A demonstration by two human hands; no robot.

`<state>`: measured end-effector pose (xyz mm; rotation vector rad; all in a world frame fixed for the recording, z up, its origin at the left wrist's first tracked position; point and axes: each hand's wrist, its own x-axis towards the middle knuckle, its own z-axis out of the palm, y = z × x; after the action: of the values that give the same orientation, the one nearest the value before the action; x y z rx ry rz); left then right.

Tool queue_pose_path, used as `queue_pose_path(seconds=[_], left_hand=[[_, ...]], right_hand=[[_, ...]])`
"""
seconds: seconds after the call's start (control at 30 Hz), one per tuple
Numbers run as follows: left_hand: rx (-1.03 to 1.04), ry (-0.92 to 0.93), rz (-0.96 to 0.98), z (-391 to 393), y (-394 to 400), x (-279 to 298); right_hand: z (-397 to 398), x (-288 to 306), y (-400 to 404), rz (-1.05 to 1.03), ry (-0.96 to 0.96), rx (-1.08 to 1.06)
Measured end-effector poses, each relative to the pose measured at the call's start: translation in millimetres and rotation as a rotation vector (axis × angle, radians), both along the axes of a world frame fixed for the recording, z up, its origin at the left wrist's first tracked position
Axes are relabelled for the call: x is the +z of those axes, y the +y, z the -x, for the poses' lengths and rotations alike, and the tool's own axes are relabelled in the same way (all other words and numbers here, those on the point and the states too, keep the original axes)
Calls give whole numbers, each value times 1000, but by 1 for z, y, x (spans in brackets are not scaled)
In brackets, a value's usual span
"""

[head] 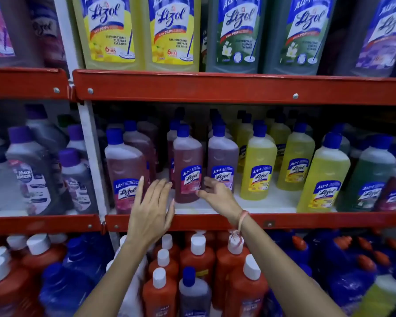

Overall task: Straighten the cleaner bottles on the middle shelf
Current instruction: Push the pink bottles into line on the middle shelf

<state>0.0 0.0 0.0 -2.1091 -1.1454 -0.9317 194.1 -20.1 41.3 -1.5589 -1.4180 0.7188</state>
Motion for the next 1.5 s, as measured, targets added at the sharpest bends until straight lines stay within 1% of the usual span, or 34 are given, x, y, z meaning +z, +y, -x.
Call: queue_pose_path(seconds=[0.07, 0.13, 0.2, 0.33, 0.47, 0.8, 0.87, 0.97, 1.03, 1.2, 1.3, 1.5], left_hand=[[15, 57, 43, 1, 1, -11], [30, 86, 99, 5, 2, -32], [28, 55, 171, 9, 1, -44], [29, 26, 220, 11, 0, -54], [27, 55, 227, 15, 4, -54], [90, 100, 275, 14, 0, -52], [113, 106, 292, 12, -1, -51], [144, 90, 322, 10, -1, -51], [151, 82, 341, 10, 0, -51], [178, 88, 393, 10, 0, -51], [180, 100, 386, 9, 0, -50], [192, 118, 396, 9, 0, -51]], right_hand=[[6, -4, 6, 10, -69, 6], [9, -12, 14, 11, -85, 9], [16, -16, 21, 27, -103, 8], [29, -16, 33, 36, -33, -39], [32, -19, 41, 26, 57, -77], [26, -24, 36, -15, -52, -85], [27, -22, 39, 1, -32, -68], [28, -18, 42, 0, 51, -64], [28, -18, 41, -7, 63, -67], [24, -15, 40, 12, 33, -21], [20, -11, 41, 44, 41, 36], [18, -10, 35, 53, -38, 83]])
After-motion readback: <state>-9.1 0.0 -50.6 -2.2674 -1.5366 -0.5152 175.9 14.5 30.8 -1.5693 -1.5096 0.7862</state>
